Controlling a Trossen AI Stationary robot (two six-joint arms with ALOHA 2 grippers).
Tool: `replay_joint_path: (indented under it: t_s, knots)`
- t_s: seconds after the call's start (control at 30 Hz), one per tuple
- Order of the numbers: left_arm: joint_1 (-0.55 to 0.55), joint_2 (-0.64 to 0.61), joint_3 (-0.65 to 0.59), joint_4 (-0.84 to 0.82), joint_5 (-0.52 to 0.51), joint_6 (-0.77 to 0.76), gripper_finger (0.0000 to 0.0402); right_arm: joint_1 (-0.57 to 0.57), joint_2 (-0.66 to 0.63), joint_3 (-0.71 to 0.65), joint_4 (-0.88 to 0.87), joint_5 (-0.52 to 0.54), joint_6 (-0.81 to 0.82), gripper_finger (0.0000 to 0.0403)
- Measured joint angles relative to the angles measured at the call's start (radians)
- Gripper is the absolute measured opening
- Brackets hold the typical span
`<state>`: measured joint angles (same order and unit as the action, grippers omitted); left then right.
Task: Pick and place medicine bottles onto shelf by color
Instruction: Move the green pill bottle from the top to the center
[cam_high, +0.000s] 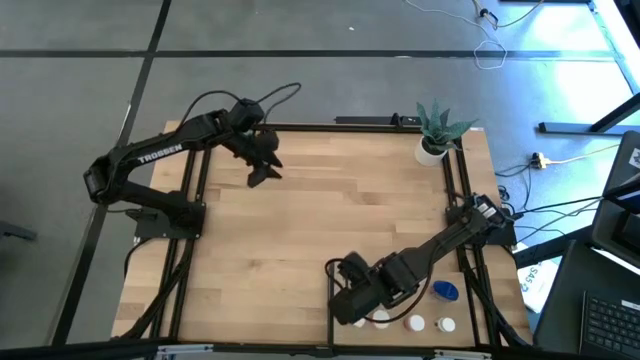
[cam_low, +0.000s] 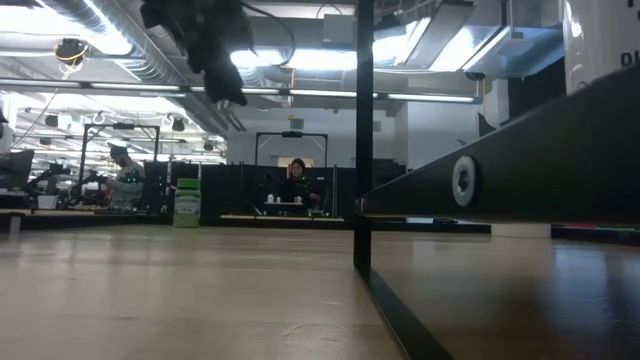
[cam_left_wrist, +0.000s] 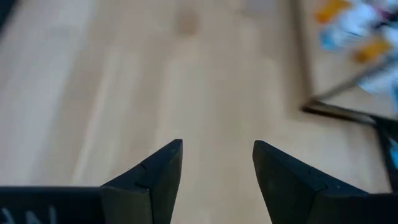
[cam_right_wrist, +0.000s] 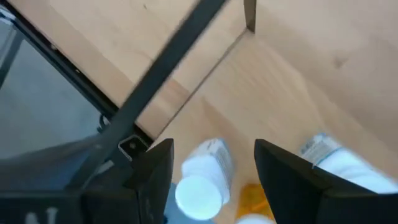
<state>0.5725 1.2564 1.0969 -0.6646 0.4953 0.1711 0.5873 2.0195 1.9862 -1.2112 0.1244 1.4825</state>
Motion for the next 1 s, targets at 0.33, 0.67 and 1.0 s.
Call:
replay_joint_path:
  t_s: [0.33, 0.67, 1.0]
  knots:
    - [0.147, 0.000, 0.000, -0.015, -0.397, -0.233, 0.0190, -0.047, -0.054, 0.000, -0.114, 0.132, -0.080, 0.0225]
    - [0.299, 0.000, 0.000, -0.053, -0.487, -0.248, 0.0190, -0.125, -0.143, 0.000, -0.171, 0.293, -0.291, 0.0225]
    - [0.423, 0.014, 0.001, -0.052, -0.587, -0.342, 0.0190, -0.209, -0.201, 0.000, -0.168, 0.475, -0.461, 0.0225]
